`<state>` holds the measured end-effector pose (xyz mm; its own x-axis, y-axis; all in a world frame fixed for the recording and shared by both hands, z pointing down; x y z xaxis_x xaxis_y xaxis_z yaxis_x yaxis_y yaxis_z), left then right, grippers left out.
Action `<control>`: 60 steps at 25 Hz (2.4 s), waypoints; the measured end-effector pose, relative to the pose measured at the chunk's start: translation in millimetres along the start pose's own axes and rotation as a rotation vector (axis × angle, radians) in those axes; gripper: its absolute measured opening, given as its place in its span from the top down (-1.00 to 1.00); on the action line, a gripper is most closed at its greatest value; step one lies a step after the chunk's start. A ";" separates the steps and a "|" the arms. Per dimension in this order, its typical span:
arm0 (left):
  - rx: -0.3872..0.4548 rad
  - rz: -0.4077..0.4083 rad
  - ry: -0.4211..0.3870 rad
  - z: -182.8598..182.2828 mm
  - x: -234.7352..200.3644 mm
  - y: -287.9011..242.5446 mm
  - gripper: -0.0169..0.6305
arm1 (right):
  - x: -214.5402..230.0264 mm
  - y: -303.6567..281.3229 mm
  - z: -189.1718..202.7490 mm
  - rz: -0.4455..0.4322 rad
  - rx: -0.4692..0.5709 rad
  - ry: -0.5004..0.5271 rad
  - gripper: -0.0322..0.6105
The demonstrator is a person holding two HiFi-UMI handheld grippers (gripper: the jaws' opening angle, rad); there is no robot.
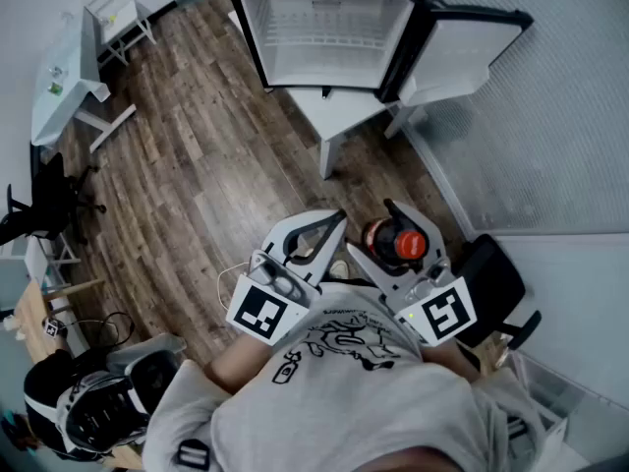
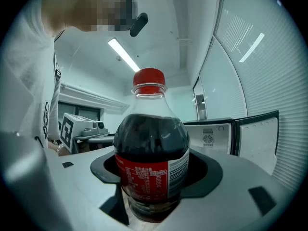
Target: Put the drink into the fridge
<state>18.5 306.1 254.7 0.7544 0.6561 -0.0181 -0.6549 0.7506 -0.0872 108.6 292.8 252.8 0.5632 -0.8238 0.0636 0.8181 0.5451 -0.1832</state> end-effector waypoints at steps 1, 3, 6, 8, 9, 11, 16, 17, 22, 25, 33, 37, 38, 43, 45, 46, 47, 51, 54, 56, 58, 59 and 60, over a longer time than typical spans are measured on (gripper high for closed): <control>0.006 -0.002 0.007 -1.5 -1.3 2.6 0.94 | -2.0 -1.1 -0.3 0.001 0.002 -0.001 -0.11; 0.013 -0.006 0.018 -2.6 -3.3 7.5 0.94 | -6.2 -2.5 -0.7 0.002 0.006 -0.004 -0.11; 0.003 -0.005 0.020 0.7 -6.4 12.8 0.94 | -11.1 -4.7 -0.8 -0.006 0.006 -0.010 -0.11; 0.006 -0.002 0.027 1.2 -9.6 15.3 0.94 | -13.6 -8.0 -1.3 -0.015 0.008 -0.020 -0.11; 0.010 -0.001 0.033 1.1 -11.3 16.6 0.94 | -14.8 -10.0 -1.8 -0.018 0.010 -0.025 -0.11; 0.013 0.003 0.043 1.2 -15.2 19.3 0.94 | -16.9 -14.4 -3.3 -0.014 0.014 -0.030 -0.11; 0.005 0.025 0.042 4.9 -28.3 24.0 0.94 | -20.9 -25.6 -6.6 0.013 0.025 -0.028 -0.11; 0.004 0.029 0.041 5.2 -30.9 25.7 0.94 | -22.1 -27.5 -7.3 0.018 0.027 -0.027 -0.11; 0.007 0.036 0.031 6.1 -45.1 34.6 0.94 | -26.8 -38.6 -8.1 0.033 0.035 -0.031 -0.11; 0.010 0.027 0.033 6.6 -54.8 42.3 0.94 | -30.4 -47.4 -8.6 0.028 0.028 -0.025 -0.11; -0.004 0.016 0.055 17.7 -73.7 46.5 0.94 | -28.5 -66.9 -9.0 0.026 0.018 -0.012 -0.11; 0.000 0.020 0.055 17.5 -79.7 36.4 0.94 | -20.9 -71.8 -9.0 0.022 0.009 -0.009 -0.11; 0.003 0.022 0.054 16.7 -80.3 32.8 0.94 | -18.2 -72.2 -9.0 0.021 0.007 -0.010 -0.11; 0.005 0.032 0.059 12.3 -99.9 20.7 0.94 | -7.1 -91.9 -14.9 0.017 -0.002 -0.002 -0.11; 0.006 0.033 0.062 10.9 -113.4 15.8 0.94 | -1.4 -105.1 -19.4 0.014 -0.001 -0.001 -0.11; 0.004 0.032 0.062 11.4 -113.9 10.5 0.94 | 3.6 -105.1 -19.5 0.013 0.002 -0.004 -0.11; 0.000 0.031 0.061 12.3 -111.1 3.6 0.94 | 9.9 -101.7 -18.3 0.011 0.005 -0.007 -0.11; -0.011 0.025 0.055 13.0 -102.4 -24.3 0.94 | 37.3 -89.4 -14.1 0.006 0.012 -0.014 -0.11; -0.020 0.023 0.053 12.1 -108.3 -44.7 0.94 | 59.0 -92.0 -15.2 0.008 0.018 -0.019 -0.11; -0.025 0.022 0.054 9.4 -123.4 -55.1 0.94 | 71.6 -105.1 -20.3 0.008 0.021 -0.020 -0.11; -0.027 0.020 0.053 6.0 -134.5 -67.2 0.94 | 85.7 -114.1 -24.5 0.008 0.019 -0.021 -0.11; -0.026 0.019 0.053 4.5 -138.1 -74.4 0.94 | 93.4 -116.5 -25.8 0.007 0.019 -0.023 -0.11; -0.027 0.018 0.053 3.2 -140.9 -81.9 0.94 | 101.5 -118.2 -27.0 0.007 0.020 -0.025 -0.11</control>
<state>-34.3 152.4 267.5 0.7444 0.6638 -0.0725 -0.6674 0.7361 -0.1132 65.9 140.6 254.5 0.5715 -0.8160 0.0869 0.8161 0.5541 -0.1642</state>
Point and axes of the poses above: the fingertips, and each gripper's own axes: y backward along the fingers, x to its right, z out of its underside, the point moved 4 cm from there along y, backward along the fingers, and after that the axes turned 7 degrees about -x, right-handed, at the moved point
